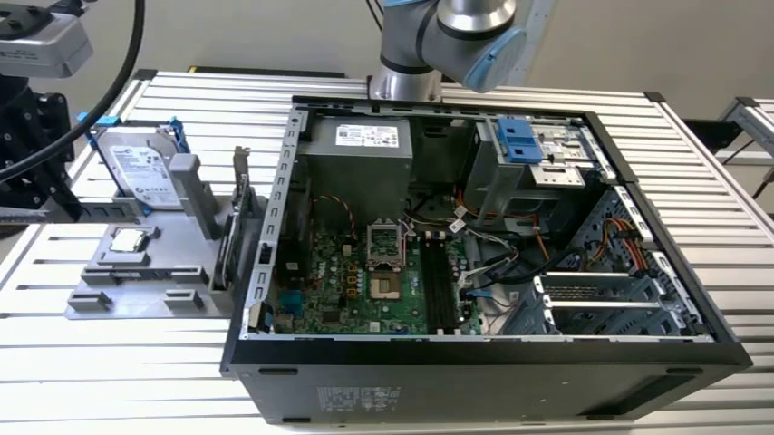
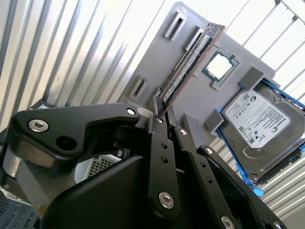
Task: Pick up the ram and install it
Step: 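Pick up the ram and move it above insertion slot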
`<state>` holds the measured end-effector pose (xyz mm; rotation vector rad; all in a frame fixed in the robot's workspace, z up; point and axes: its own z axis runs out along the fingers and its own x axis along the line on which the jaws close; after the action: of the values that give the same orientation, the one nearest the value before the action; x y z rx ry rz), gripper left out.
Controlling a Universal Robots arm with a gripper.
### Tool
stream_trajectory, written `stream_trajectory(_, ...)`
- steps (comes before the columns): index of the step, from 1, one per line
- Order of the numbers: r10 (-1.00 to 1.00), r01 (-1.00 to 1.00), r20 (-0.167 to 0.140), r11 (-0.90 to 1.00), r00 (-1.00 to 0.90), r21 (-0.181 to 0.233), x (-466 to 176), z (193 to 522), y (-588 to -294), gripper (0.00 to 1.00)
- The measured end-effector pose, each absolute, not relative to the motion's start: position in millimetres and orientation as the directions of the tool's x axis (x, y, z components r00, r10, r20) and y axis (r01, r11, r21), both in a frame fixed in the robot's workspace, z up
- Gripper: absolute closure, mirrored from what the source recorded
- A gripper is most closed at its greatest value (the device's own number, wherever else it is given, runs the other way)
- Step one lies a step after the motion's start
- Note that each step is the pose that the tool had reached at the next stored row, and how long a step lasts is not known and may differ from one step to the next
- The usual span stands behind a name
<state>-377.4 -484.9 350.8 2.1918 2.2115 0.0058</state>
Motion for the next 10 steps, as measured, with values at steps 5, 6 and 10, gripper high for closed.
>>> stream_trajectory(5,1.0,1.0,-0.017,0.008,-0.007,0.022,-377.9,351.9,-484.9,1.0)
stream_trajectory(6,1.0,1.0,-0.017,0.007,-0.007,0.022,-378.1,352.1,-484.9,1.0)
stream_trajectory(10,1.0,1.0,-0.017,0.006,-0.005,0.022,-378.6,352.9,-484.9,1.0)
